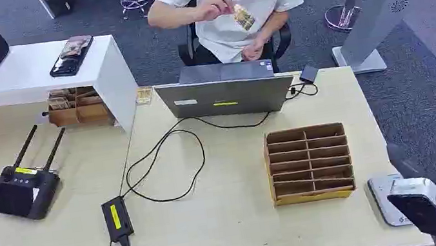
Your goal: Pass the card to the sensor for recognition and then transmit it.
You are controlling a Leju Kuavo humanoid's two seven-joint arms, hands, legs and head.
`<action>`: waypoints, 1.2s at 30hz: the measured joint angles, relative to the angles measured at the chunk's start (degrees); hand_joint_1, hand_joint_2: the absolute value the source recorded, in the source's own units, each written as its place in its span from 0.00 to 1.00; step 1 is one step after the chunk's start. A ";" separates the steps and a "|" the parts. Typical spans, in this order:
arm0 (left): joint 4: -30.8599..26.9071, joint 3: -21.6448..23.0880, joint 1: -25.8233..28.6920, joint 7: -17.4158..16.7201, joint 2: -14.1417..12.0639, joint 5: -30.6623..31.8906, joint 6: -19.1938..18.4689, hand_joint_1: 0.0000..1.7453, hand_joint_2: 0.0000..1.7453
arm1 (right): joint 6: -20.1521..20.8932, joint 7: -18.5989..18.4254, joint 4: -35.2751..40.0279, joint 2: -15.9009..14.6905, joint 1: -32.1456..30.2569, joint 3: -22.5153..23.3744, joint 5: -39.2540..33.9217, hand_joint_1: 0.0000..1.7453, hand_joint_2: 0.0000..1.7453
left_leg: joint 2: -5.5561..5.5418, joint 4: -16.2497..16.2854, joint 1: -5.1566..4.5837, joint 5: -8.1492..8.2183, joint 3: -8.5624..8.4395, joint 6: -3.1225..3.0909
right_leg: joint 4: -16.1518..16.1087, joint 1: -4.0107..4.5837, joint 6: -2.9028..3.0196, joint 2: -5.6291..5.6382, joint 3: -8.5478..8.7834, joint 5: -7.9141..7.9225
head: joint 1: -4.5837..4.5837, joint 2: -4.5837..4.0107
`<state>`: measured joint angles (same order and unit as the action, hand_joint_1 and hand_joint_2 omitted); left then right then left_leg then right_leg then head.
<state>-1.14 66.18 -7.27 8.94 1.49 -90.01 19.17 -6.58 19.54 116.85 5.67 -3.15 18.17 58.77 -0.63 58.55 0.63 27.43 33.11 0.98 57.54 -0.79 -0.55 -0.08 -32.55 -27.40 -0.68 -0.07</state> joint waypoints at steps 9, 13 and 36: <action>0.00 2.47 -0.16 -0.37 -0.28 0.00 -0.85 0.00 1.00 | 0.46 -5.19 -9.52 -6.11 8.05 -5.25 5.41 0.00 1.00 | 0.02 0.00 0.00 -0.02 0.00 0.01 | 0.03 0.00 0.01 0.05 -0.01 0.01 | 0.02 0.00; 0.00 4.16 -0.39 -0.33 -0.64 0.00 -1.64 0.00 1.00 | 0.70 -8.16 -16.63 -8.07 15.24 -7.63 7.46 0.00 1.00 | 0.04 0.01 0.00 -0.10 -0.01 0.07 | 0.03 0.00 0.01 0.04 -0.01 0.07 | 0.04 0.00; 0.00 9.93 -0.96 -0.40 -1.88 0.00 -2.27 0.00 1.00 | 2.80 -12.35 -37.62 -8.55 35.88 -10.12 9.78 0.00 1.00 | -0.01 0.01 0.01 -0.16 0.02 0.08 | 0.07 0.01 0.10 0.00 -0.04 0.13 | 0.00 0.00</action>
<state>-1.14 76.11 -8.23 8.55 -0.39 -90.01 16.90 -3.78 7.19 79.23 -2.88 32.73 8.04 68.54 -0.64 58.56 0.64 27.27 33.13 1.06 57.62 -0.77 -0.44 -0.08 -32.59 -27.27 -0.68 -0.07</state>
